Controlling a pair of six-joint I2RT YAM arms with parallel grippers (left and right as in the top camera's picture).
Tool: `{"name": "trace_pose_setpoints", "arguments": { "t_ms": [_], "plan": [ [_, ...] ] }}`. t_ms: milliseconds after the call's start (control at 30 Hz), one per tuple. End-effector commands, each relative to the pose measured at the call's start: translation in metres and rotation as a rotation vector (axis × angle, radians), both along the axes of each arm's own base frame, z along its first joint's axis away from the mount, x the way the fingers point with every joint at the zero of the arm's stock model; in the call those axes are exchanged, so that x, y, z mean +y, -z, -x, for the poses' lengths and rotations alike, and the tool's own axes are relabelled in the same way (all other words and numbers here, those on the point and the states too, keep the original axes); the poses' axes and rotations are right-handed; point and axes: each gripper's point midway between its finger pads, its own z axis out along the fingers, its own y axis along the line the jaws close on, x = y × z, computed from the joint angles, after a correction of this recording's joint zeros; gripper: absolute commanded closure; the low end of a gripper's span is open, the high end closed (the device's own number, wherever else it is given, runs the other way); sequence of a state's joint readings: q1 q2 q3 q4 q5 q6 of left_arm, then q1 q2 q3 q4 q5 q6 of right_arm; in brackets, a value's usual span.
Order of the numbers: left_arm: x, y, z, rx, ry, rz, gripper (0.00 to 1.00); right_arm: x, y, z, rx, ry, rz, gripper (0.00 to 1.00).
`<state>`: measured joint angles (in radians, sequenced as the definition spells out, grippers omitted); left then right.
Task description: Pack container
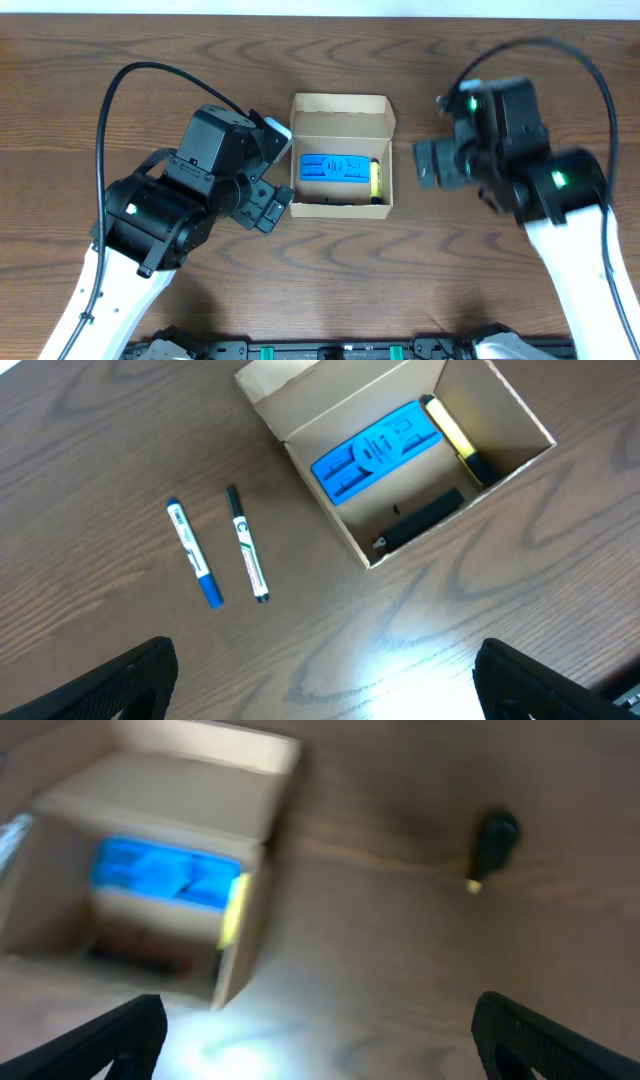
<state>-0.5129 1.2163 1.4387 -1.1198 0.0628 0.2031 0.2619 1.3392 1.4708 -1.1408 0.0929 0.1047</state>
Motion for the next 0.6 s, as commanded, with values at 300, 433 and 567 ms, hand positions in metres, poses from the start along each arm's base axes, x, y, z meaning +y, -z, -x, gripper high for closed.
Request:
{"name": "trace_pose_setpoints", "arguments": {
  "t_ms": [300,433,567],
  "plan": [
    [0.003,-0.001,-0.002,-0.01,-0.004,-0.015,0.05,-0.105,0.089,-0.097,0.075,0.423,-0.035,0.01],
    [0.003,-0.001,-0.002,-0.01,-0.004,-0.015,0.05,-0.127,0.123,-0.118,0.092,0.477,-0.038,0.01],
    [0.003,-0.001,-0.002,-0.01,-0.004,-0.015,0.05,-0.141,0.155,-0.136,0.101,0.505,-0.038,0.01]
  ]
}}
